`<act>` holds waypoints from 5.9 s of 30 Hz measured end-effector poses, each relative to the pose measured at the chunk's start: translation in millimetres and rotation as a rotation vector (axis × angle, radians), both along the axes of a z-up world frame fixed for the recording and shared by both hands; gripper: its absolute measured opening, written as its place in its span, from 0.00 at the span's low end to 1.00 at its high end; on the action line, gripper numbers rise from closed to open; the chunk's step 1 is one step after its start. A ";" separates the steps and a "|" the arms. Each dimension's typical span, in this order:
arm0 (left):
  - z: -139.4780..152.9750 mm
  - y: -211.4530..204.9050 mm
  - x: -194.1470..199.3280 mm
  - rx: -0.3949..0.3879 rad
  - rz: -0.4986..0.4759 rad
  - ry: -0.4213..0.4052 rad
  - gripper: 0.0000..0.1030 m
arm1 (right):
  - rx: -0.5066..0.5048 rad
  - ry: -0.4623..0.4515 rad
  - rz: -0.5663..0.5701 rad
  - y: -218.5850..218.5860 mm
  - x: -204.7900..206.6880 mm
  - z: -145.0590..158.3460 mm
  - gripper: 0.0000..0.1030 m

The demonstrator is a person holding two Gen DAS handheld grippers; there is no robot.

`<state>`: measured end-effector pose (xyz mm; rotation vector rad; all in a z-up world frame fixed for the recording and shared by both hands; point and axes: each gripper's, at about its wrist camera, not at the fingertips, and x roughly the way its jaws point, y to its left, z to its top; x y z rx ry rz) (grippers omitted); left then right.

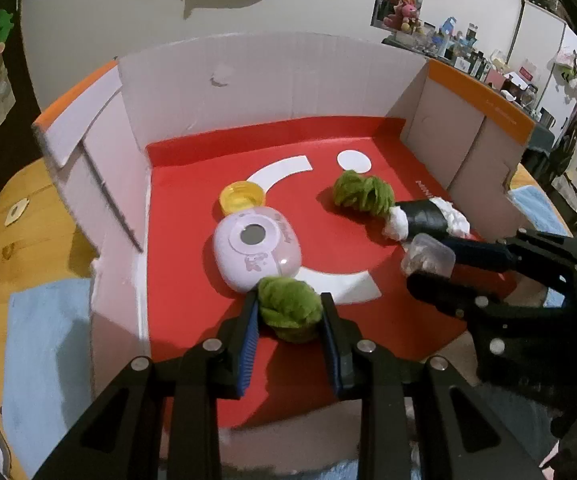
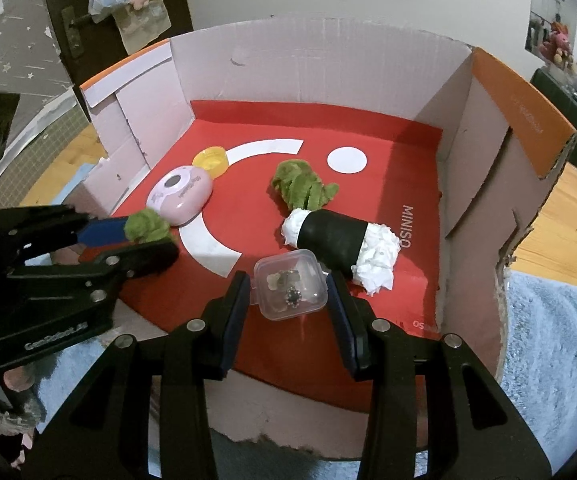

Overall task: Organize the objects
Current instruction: 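Lower and open left gripper to drop the pom-pom while right gripper releases the container, then withdraw both open grippers out of the box toward the towel, then grasp the yellow-haired doll figurine with left gripper while right gripper grasps white round compact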

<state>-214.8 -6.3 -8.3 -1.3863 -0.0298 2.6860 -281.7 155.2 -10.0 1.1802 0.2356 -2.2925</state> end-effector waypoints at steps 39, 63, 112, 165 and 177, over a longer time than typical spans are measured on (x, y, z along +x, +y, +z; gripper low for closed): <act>3.3 -2.7 1.5 0.017 0.019 0.042 0.51 | -0.019 0.040 0.002 -4.7 8.4 3.5 0.49; 18.0 -4.1 36.0 0.019 0.057 0.094 0.69 | -0.067 0.102 -0.006 8.1 44.4 25.1 0.66; 24.7 -7.6 93.5 0.072 0.109 0.135 0.94 | -0.151 0.120 -0.035 32.4 103.4 38.6 0.87; 15.3 17.8 162.7 0.047 0.012 0.125 0.94 | -0.141 0.123 -0.079 46.6 123.2 26.1 0.87; 2.8 49.9 171.2 0.004 -0.057 0.124 0.89 | -0.100 0.125 -0.080 44.5 114.2 16.4 0.84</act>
